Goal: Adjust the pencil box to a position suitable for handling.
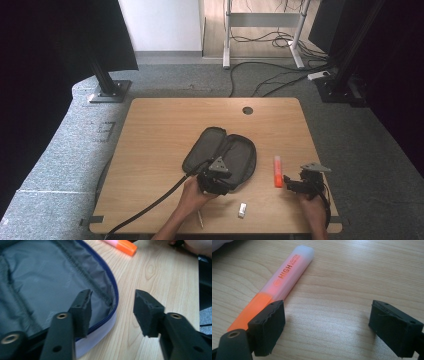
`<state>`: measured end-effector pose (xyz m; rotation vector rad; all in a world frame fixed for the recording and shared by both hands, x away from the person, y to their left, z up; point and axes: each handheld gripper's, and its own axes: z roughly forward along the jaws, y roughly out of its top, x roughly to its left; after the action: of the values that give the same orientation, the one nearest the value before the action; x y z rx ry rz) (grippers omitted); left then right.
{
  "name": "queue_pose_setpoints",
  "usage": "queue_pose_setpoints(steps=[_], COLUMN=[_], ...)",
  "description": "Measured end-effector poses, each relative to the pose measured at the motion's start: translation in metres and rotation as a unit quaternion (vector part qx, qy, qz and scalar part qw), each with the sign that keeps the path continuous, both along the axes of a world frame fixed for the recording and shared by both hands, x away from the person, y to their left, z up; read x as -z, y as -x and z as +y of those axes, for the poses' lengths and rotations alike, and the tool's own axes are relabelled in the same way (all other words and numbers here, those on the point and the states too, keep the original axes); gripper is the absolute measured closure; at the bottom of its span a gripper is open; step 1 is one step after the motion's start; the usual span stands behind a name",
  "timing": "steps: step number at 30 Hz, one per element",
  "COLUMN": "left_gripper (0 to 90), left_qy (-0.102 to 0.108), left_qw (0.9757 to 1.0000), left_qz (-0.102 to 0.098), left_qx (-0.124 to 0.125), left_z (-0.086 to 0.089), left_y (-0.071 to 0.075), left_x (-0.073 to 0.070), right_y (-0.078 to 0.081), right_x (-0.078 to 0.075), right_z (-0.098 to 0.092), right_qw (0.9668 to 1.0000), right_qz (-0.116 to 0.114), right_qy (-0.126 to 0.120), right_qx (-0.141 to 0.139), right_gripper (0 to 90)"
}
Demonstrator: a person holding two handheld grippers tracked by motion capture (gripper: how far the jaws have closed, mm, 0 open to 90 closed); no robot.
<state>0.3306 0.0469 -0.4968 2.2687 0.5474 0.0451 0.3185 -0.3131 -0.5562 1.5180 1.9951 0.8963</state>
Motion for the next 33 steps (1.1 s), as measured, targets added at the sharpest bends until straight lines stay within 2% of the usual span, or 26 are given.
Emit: queue_pose_setpoints(steps=[6, 16, 21, 24, 33], left_gripper=[36.1, 20.2, 15.7, 14.1, 11.9], left_qy=[0.011, 0.007, 0.01, 0.004, 0.005], left_qw=[0.9999, 0.9994, 0.9992, 0.9991, 0.9972], left_qz=[0.006, -0.001, 0.002, -0.002, -0.01], left_qx=[-0.011, -0.034, -0.039, -0.043, -0.075], left_z=[0.015, 0.037, 0.048, 0.055, 0.079], left_y=[0.001, 0.004, 0.006, 0.008, 0.009], left_x=[-0.004, -0.007, -0.007, -0.008, -0.007], right_y=[0.0, 0.0, 0.0, 0.0, 0.0], right_x=[0.0, 0.0, 0.0, 0.0, 0.0], right_z=[0.0, 0.0, 0.0, 0.0, 0.0], right_qw=[1.0, 1.0, 1.0, 1.0, 1.0], right_qz=[0.0, 0.0, 0.0, -0.001, -0.001], right_qy=[0.0, 0.0, 0.0, 0.0, 0.0], right_qx=[0.0, -0.001, -0.001, -0.001, -0.001], right_gripper=[13.0, 13.2, 13.2, 13.2, 13.2])
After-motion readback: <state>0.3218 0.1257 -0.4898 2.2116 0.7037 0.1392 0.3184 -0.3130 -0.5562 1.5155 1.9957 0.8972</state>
